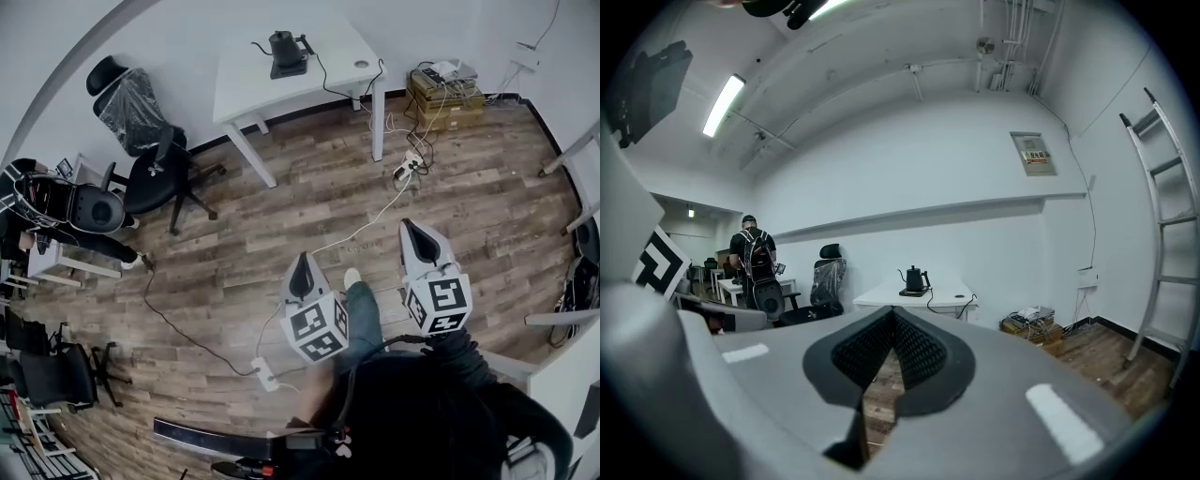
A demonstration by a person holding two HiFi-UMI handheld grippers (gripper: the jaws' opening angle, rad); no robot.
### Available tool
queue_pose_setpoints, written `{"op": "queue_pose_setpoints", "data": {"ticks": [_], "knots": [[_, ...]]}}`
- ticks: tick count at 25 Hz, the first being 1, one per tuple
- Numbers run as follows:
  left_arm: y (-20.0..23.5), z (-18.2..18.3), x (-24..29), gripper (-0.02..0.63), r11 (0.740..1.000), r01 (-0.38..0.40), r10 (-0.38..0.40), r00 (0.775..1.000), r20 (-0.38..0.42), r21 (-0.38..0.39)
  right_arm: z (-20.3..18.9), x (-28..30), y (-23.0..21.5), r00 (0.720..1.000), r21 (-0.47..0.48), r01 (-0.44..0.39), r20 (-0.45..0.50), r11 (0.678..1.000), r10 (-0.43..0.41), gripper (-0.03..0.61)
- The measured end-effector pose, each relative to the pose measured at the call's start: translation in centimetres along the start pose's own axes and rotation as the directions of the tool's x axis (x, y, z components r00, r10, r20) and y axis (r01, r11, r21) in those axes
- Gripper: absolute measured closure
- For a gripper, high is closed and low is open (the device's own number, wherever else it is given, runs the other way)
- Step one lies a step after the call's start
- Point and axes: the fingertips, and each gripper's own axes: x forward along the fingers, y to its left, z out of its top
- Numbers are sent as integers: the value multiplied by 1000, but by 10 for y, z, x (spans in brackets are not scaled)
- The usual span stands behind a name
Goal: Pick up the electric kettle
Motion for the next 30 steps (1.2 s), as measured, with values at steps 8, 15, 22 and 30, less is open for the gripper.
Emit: {"op": "queue_pose_setpoints", "data": {"ticks": [8,15,22,30], "knots": [[19,50,106,614,1000,21,-21,999,34,14,22,111,-18,999,-5,14,29,1000,-13,577],[47,106,200,614,998,44,-45,998,39,38,53,219,-19,999,0,30,37,1000,-30,577],[71,142,265,614,996,70,-73,996,51,46,70,296,-16,998,0,35,54,999,-35,577],[76,146,319,614,995,94,-95,995,18,39,67,346,-27,998,-3,64,29,998,-64,577]]}}
